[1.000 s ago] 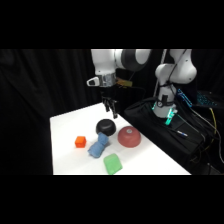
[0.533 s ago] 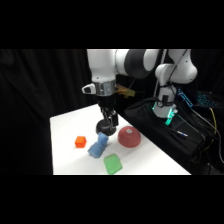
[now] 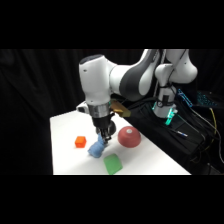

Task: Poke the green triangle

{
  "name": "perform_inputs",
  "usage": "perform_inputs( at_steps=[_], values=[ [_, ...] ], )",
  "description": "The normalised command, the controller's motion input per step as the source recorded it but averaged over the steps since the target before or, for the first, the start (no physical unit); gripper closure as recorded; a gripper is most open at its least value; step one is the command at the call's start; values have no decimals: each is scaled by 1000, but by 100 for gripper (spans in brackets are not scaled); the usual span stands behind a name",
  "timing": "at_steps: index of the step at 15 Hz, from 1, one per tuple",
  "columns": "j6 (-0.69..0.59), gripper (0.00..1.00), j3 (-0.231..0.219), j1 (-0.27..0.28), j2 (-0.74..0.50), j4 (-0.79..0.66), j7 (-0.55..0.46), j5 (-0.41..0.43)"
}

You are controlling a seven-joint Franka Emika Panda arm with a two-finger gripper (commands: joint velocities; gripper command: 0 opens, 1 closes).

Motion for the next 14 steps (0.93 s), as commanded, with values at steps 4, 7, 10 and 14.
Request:
perform_inputs(
  at_steps=[4, 7, 10, 14],
  values=[
    [213, 96, -27, 81, 270, 108, 80, 41],
    [331, 97, 15, 38, 294, 106, -38, 125],
    [346, 96, 15, 21, 330, 151, -81, 138],
    [189, 96, 7, 19, 332, 194, -79, 141]
  ],
)
